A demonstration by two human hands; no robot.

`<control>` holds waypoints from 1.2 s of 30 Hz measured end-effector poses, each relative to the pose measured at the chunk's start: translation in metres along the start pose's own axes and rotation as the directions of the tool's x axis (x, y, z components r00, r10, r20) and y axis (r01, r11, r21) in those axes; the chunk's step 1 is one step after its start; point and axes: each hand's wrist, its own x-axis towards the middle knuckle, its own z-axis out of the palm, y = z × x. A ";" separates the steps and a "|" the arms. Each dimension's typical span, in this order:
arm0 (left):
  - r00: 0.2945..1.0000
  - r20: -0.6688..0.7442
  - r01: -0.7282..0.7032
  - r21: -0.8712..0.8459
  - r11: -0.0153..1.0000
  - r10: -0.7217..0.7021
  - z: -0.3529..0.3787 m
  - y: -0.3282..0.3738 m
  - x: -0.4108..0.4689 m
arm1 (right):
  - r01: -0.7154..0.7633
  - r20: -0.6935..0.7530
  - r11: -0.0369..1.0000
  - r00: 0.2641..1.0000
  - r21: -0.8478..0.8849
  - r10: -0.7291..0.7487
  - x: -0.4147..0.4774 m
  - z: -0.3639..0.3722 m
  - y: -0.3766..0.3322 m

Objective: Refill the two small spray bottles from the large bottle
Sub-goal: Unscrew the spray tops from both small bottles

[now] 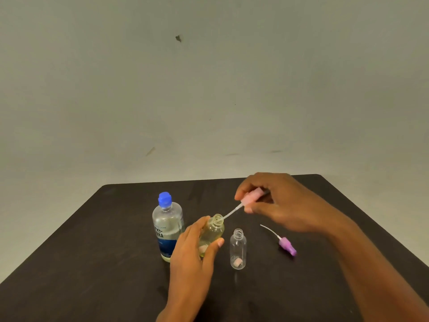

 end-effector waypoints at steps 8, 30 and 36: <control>0.999 0.008 0.053 -0.031 0.998 -0.053 0.005 -0.001 0.006 | -0.099 -0.322 0.991 0.939 0.091 0.123 0.000 -0.003 0.026; 0.970 0.089 0.221 0.066 0.973 -0.227 0.032 -0.031 0.013 | -0.711 -0.381 0.694 0.615 0.109 0.690 -0.022 0.078 0.167; 0.961 0.081 0.260 0.050 0.964 -0.263 0.032 -0.032 0.013 | -0.725 -0.374 0.679 0.602 0.115 0.706 -0.021 0.082 0.173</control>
